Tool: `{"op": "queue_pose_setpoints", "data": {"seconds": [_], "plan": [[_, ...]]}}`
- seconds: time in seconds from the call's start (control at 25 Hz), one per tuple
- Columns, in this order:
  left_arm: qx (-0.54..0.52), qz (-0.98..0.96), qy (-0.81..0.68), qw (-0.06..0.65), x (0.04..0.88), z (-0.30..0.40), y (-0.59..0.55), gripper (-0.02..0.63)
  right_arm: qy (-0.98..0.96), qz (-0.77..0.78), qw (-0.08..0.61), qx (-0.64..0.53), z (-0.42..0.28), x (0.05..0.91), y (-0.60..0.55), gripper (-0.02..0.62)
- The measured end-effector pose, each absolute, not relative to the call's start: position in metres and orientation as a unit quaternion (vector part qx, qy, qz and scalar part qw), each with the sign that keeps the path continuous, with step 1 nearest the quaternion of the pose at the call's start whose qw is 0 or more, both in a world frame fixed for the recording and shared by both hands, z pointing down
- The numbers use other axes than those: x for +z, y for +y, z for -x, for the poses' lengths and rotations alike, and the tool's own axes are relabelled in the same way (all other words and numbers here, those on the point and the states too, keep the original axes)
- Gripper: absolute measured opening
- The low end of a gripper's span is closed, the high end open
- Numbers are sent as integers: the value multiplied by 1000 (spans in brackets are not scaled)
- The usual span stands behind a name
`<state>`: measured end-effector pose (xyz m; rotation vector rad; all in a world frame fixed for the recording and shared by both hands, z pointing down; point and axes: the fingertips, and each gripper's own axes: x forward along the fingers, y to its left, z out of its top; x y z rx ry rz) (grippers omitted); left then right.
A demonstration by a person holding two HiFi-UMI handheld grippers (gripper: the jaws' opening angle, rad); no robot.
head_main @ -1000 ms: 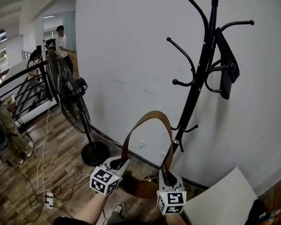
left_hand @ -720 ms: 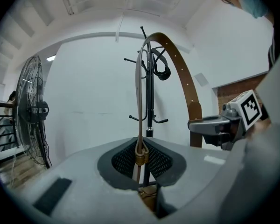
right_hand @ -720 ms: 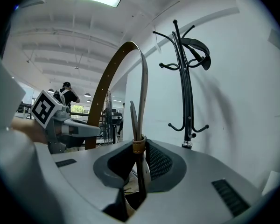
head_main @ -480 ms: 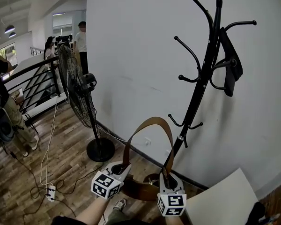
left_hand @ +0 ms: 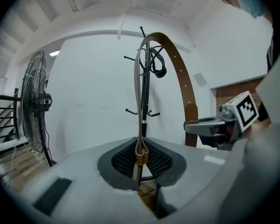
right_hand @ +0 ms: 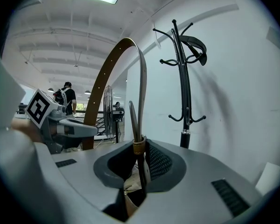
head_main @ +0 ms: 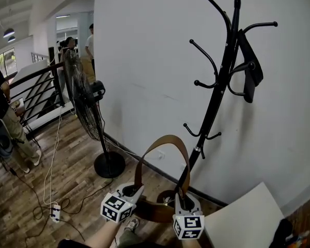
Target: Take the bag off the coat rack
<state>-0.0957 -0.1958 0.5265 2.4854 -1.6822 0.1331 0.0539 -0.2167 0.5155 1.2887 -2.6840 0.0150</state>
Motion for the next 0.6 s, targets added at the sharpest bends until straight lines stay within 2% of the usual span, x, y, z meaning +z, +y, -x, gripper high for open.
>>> {"op": "queue_pose_setpoints", "data": {"seconds": [0.6], "plan": [[43,-843,-532,75,532,78,-191,31,-886,-454,93,10,-71,519,-207,57]]}}
